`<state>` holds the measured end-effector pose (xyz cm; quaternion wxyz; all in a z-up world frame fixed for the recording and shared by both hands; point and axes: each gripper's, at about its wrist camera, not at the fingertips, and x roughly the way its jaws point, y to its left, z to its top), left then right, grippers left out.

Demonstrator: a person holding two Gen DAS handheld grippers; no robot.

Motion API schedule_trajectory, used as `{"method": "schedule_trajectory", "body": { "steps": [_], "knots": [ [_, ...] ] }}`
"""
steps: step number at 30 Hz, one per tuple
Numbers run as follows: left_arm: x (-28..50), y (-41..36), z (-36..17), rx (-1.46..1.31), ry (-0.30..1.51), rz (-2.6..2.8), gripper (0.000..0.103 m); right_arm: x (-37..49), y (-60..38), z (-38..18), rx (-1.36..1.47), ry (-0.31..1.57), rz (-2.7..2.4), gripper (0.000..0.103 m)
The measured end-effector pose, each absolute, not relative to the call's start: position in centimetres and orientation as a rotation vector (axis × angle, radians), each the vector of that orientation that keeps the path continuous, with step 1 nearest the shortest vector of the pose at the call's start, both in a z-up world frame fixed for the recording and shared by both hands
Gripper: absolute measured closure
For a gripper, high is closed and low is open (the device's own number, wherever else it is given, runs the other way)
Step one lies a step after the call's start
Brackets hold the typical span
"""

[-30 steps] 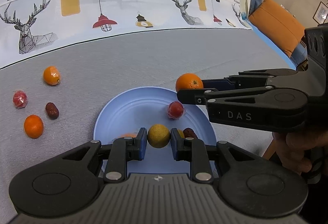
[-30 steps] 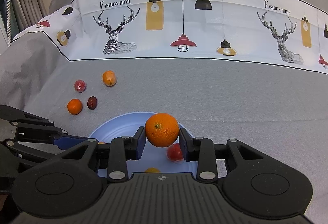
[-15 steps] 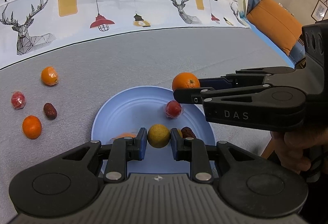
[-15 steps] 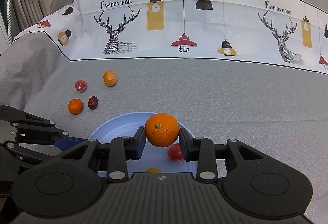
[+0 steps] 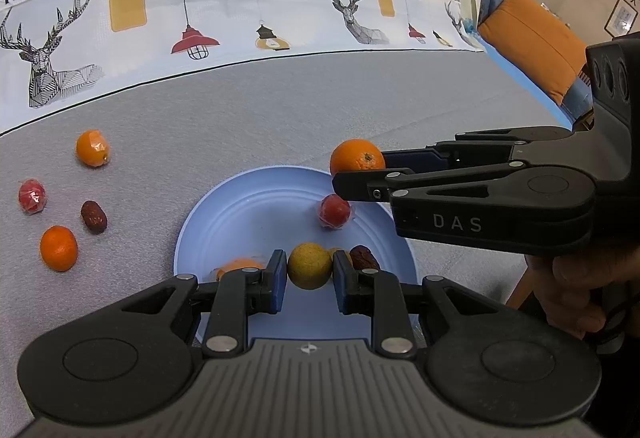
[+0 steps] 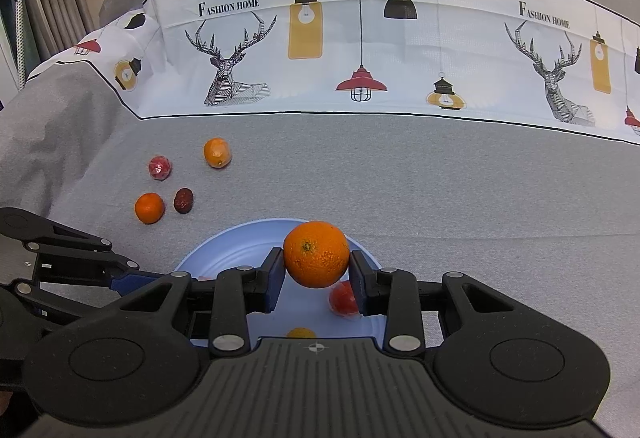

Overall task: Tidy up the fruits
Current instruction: 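Open the left tool dropping the yellow fruit while the right tool releases the mandarin into the plate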

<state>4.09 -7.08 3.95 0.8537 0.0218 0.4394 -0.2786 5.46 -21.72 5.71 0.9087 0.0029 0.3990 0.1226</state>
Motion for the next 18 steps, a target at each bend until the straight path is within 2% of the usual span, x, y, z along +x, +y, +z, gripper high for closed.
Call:
{"method": "schedule_trajectory", "body": {
  "steps": [7, 9, 10, 11, 18],
  "knots": [
    [4.16, -7.00, 3.95, 0.039, 0.926, -0.583, 0.075, 5.46, -21.60, 5.70, 0.006, 0.830, 0.256, 0.065],
    [4.21, -6.86, 3.89, 0.030, 0.931, -0.580, 0.069, 5.35, -21.44, 5.74, -0.002, 0.826, 0.246, 0.061],
    [4.25, -6.78, 3.88, 0.026, 0.932, -0.578, 0.064, 5.32, -21.43, 5.82, -0.002, 0.820, 0.240, 0.055],
    [4.24, -6.76, 3.90, 0.027, 0.931, -0.576, 0.062, 5.43, -21.68, 5.83, 0.000, 0.816, 0.238, 0.053],
    [4.35, -6.70, 3.93, 0.031, 0.934, -0.573, 0.062, 5.44, -21.61, 5.67, -0.017, 0.816, 0.217, 0.053]
  ]
}}
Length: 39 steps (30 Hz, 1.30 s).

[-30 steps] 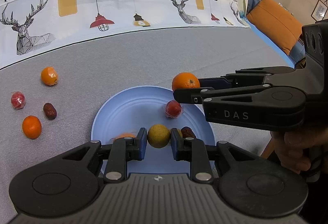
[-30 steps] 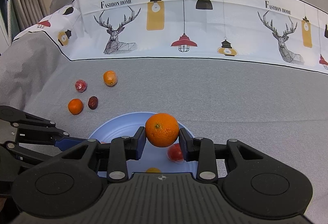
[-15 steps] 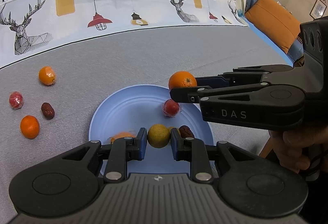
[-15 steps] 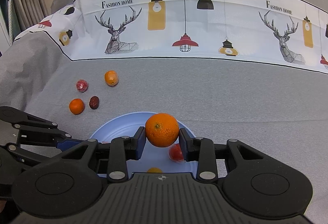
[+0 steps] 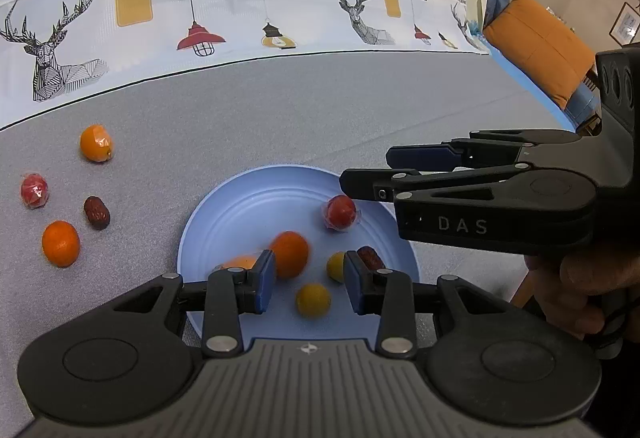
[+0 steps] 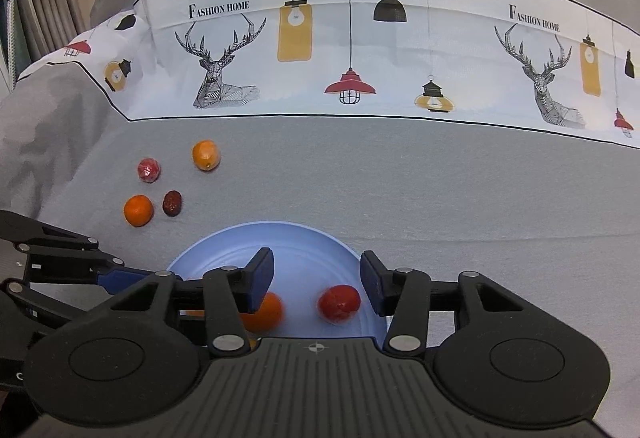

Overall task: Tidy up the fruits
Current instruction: 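Open the left tool dropping the yellow fruit while the right tool releases the mandarin into the plate, then move the left tool to a wrapped red fruit while the right tool moves to a red date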

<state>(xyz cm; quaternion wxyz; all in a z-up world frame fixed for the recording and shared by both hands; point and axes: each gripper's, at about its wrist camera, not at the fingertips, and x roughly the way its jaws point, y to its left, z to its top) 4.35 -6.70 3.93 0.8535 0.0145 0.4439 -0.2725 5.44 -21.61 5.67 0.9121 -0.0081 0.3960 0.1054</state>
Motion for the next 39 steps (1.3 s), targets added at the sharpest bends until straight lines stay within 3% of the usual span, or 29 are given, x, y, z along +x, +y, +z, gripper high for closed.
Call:
{"method": "schedule_trajectory", "body": {
  "steps": [15, 17, 19, 23, 27, 35, 39],
  "knots": [
    [4.6, -6.1, 4.3, 0.018, 0.939, -0.546, 0.062, 5.5, -21.7, 6.0, -0.031, 0.783, 0.154, 0.053],
    [4.7, -5.8, 4.4, 0.012, 0.942, -0.536, 0.065, 5.5, -21.7, 6.2, -0.025, 0.777, 0.153, 0.053],
    [4.8, -5.5, 4.4, 0.019, 0.945, -0.517, 0.082, 5.5, -21.7, 6.3, -0.019, 0.773, 0.153, 0.053],
    [5.4, -4.5, 4.7, 0.015, 0.948, -0.442, 0.089, 5.7, -21.6, 6.3, -0.011, 0.767, 0.156, 0.053],
    [5.9, -2.7, 6.1, -0.017, 0.924, -0.369, 0.089, 5.9, -21.6, 6.3, 0.010, 0.767, 0.168, 0.053],
    [10.2, 2.9, 11.0, -0.189, 0.890, -0.232, 0.089, 6.5, -20.4, 6.2, 0.045, 0.767, 0.224, 0.071],
    [13.4, 5.6, 13.2, -0.222, 0.822, -0.172, 0.089, 6.6, -19.4, 6.4, 0.064, 0.747, 0.265, 0.072]
  ]
}}
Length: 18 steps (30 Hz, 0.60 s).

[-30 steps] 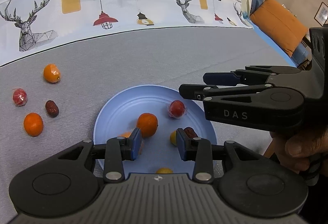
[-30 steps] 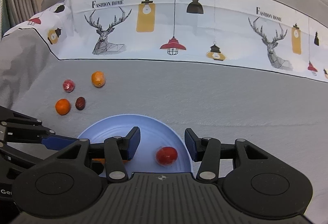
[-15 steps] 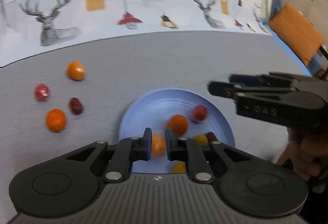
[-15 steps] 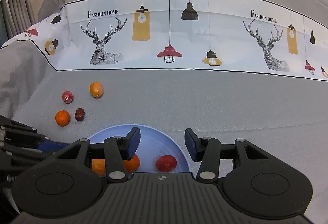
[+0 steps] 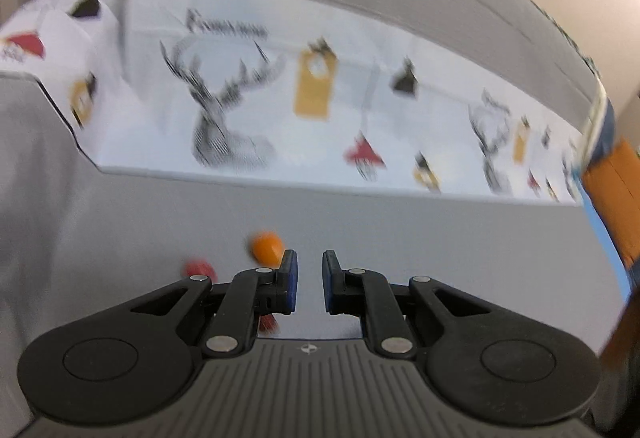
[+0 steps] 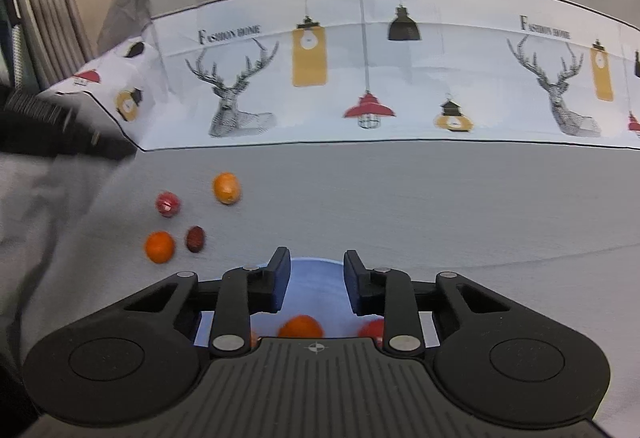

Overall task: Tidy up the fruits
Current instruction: 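Move the left tool to a wrapped red fruit while the right tool moves to a red date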

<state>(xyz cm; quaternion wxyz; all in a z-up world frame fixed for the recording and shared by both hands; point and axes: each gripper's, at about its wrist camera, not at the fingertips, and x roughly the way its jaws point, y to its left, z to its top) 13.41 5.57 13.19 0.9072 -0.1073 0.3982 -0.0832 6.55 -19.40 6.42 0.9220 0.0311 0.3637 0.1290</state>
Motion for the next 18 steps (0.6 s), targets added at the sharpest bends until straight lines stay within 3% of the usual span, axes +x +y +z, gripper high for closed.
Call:
{"method": "schedule_trajectory", "body": {
  "steps": [4, 6, 9, 14, 18],
  "knots": [
    [14.1, 7.6, 10.0, -0.164, 0.801, -0.093, 0.089, 6.7, -18.4, 6.5, 0.067, 0.736, 0.308, 0.072],
    [15.3, 8.5, 6.7, -0.153, 0.999, 0.000, 0.089, 6.9, -17.6, 6.4, 0.062, 0.738, 0.329, 0.072],
    [16.6, 10.6, 6.7, -0.296, 0.971, 0.022, 0.089, 7.7, -16.1, 6.1, 0.061, 0.747, 0.364, 0.072],
    [18.1, 10.6, 5.6, -0.296, 1.007, 0.065, 0.089, 9.7, -12.9, 5.3, 0.102, 0.778, 0.415, 0.072],
    [18.6, 10.8, 4.9, -0.321, 1.021, 0.075, 0.082, 11.3, -9.8, 4.2, 0.090, 0.805, 0.446, 0.072]
  ]
}}
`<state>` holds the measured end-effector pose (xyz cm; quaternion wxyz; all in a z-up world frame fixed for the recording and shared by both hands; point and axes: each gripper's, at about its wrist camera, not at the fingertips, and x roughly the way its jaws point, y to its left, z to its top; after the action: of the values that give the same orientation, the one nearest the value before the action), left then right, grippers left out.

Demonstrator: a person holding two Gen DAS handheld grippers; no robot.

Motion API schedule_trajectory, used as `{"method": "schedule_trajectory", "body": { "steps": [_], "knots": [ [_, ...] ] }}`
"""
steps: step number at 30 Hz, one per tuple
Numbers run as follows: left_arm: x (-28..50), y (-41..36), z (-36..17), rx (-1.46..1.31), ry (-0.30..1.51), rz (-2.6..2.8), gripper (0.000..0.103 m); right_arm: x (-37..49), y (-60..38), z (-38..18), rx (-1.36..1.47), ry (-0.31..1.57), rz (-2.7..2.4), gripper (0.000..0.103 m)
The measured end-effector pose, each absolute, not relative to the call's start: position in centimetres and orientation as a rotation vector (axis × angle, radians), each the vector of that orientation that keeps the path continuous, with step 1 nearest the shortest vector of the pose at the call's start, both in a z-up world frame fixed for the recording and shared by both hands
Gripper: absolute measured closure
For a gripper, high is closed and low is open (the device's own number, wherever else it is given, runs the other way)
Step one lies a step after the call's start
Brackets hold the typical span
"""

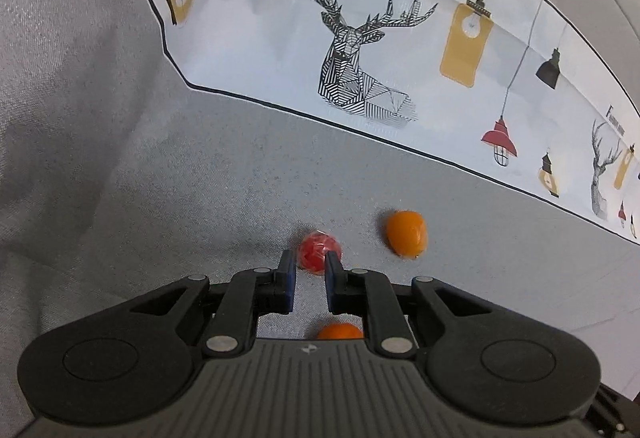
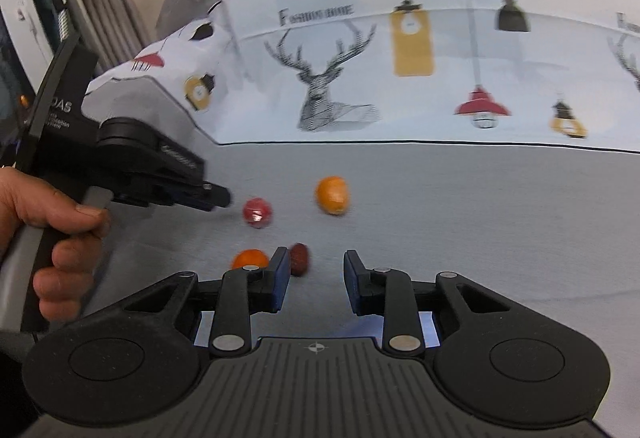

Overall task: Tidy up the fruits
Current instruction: 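Move the left tool to a wrapped red fruit while the right tool moves to a red date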

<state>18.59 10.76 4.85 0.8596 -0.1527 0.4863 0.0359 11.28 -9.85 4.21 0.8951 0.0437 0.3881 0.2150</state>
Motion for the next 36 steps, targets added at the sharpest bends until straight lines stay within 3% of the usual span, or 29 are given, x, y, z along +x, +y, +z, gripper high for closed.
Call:
{"method": "schedule_trajectory", "body": {
  "steps": [3, 6, 10, 14, 16, 28, 36],
  "knots": [
    [18.7, 10.9, 4.3, -0.314, 1.031, 0.087, 0.069, 12.6, -8.3, 3.3, 0.089, 0.824, 0.434, 0.071],
    [19.0, 11.0, 3.7, -0.318, 1.041, 0.096, 0.062, 13.9, -7.1, 2.4, 0.088, 0.849, 0.418, 0.070],
    [19.4, 10.8, 3.4, -0.328, 1.043, 0.083, 0.060, 15.4, -6.0, 1.2, 0.096, 0.882, 0.409, 0.068],
    [19.8, 10.4, 3.0, -0.314, 1.050, 0.081, 0.057, 16.3, -5.2, 0.1, 0.084, 0.918, 0.407, 0.055],
    [20.0, 10.2, 2.8, -0.309, 1.055, 0.081, 0.057, 16.5, -4.9, -0.2, 0.071, 0.922, 0.401, 0.054],
    [21.4, 9.2, 1.8, -0.255, 1.079, 0.067, 0.054, 17.5, -4.0, -1.6, 0.010, 0.997, 0.362, 0.054],
    [22.0, 8.5, 1.4, -0.229, 1.085, 0.060, 0.054, 17.4, -3.8, -1.8, 0.003, 1.000, 0.377, 0.069]
  ]
}}
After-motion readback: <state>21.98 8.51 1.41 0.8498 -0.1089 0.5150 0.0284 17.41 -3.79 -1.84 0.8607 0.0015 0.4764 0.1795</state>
